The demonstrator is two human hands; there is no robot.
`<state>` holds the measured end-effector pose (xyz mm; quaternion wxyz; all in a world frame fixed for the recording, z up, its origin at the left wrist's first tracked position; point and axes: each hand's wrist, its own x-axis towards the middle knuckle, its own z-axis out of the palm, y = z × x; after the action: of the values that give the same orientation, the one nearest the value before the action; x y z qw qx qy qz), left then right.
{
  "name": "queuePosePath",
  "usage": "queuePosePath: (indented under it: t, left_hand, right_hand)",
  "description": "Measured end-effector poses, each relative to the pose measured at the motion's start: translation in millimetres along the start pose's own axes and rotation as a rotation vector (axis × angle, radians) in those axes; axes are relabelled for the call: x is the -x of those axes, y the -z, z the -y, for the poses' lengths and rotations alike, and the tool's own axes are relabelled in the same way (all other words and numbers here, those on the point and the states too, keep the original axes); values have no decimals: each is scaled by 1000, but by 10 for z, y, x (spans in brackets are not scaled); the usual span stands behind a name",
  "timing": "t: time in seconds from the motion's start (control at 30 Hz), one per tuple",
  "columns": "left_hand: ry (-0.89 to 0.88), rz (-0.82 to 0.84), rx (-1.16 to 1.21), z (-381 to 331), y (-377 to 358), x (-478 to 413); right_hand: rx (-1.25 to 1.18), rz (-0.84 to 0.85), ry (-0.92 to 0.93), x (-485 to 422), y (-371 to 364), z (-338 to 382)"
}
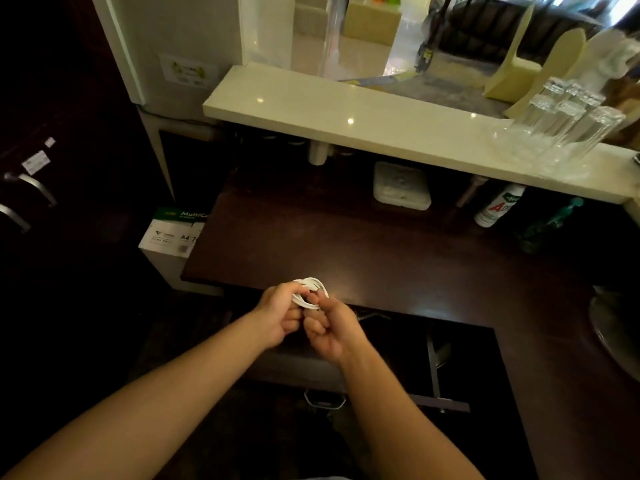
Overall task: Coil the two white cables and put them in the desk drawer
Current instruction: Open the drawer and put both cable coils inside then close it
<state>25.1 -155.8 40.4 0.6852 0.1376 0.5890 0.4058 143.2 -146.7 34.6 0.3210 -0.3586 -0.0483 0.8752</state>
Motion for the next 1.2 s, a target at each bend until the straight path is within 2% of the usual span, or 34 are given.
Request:
queuePosePath:
  t: [0.07,0.1,0.13,0.2,0.27,0.37,0.43,0.5,0.57,0.67,0.7,0.77,0.83,0.9,1.0,1.1,1.2]
  left_hand:
    - [-71,-150,122,188,-111,76]
    - [-98,-154,92,235,-117,114]
    - [-113,-104,12,254,-91,149]
    - [-81,103,-190,207,34,201]
    - [2,283,-364,147,192,196]
    - [71,455,-484,148,256,81]
    - [137,483,-440,206,180,-11]
    - [191,364,-356,310,53,-180]
    - [201,141,-279,433,-106,-396]
    - [186,-118,-122,583,-403,-782]
    - [165,-149,-151,649,-457,-903]
    - [126,-91,-324,826,-488,-1105]
    - [113,-71,-577,1058,-452,-1375]
    - [96,-137,-700,1273,-397,-1620]
    - [104,-273,-725,1545,-381,-1992]
    - [97,-332,-714,1778,-355,-2320]
    - [160,-340,-682,2016,-323,-2653]
  right_hand:
    - [-252,-51,-17,-24,9,-172]
    - [-206,-63,-5,-5,35,-188]
    - [-44,-78,25,50,76,-155]
    - [361,-49,65,189,172,-28]
    - [632,40,-51,306,283,158]
    - [840,196,-272,380,359,393]
    - [887,215,-305,343,380,466]
    - [892,110,-243,227,444,460]
    - [836,-65,-104,67,549,354]
    - [594,-291,22,-297,816,185]
    - [511,-350,15,-414,926,166]
    - [473,-442,-45,-618,1157,204]
    - [591,-480,-136,-846,1432,236]
    - [648,-507,-223,-1053,1642,208]
    - [693,-587,-279,-1395,1868,158]
    - [940,-631,-256,-1690,2085,132]
    - [1176,-602,-235,-1928,2370,100]
